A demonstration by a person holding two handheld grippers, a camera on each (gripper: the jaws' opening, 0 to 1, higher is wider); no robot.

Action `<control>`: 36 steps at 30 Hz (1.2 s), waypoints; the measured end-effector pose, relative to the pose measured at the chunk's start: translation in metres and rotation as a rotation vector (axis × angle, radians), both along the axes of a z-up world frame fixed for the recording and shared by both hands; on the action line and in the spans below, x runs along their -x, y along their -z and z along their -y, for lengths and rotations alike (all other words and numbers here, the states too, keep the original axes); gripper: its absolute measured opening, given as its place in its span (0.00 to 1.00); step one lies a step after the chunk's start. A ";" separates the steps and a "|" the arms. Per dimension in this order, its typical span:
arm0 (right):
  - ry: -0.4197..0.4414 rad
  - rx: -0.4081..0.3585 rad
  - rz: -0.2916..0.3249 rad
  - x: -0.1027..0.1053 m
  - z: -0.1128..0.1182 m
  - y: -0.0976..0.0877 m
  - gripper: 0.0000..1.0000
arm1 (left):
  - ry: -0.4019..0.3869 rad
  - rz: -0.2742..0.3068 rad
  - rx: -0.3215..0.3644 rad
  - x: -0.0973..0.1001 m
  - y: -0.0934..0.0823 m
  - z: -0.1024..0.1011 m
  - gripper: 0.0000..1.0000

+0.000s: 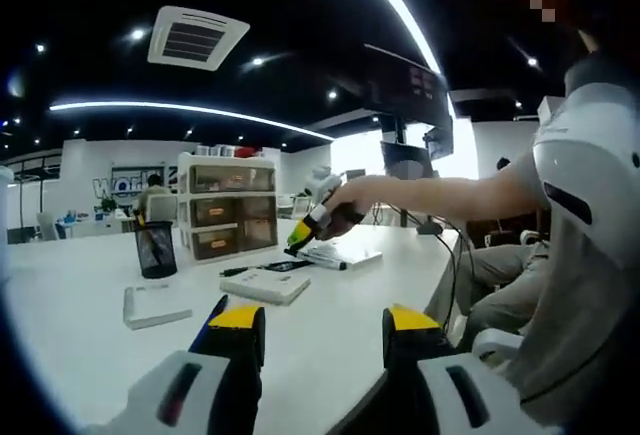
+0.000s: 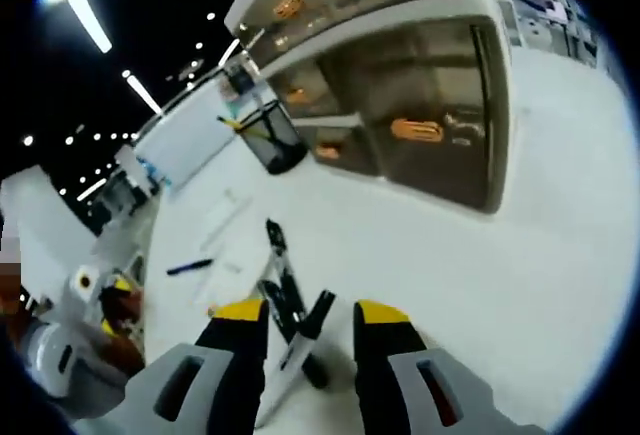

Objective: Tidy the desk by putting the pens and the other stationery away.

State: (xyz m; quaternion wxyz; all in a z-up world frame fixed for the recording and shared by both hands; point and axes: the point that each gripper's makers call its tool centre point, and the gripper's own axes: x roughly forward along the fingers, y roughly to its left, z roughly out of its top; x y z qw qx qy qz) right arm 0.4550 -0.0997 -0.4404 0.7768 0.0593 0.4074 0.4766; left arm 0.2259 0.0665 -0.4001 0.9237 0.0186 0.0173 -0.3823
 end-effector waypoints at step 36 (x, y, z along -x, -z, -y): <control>-0.073 -0.076 -0.022 0.015 -0.017 -0.012 0.07 | 0.013 -0.028 0.022 -0.004 0.007 0.000 0.47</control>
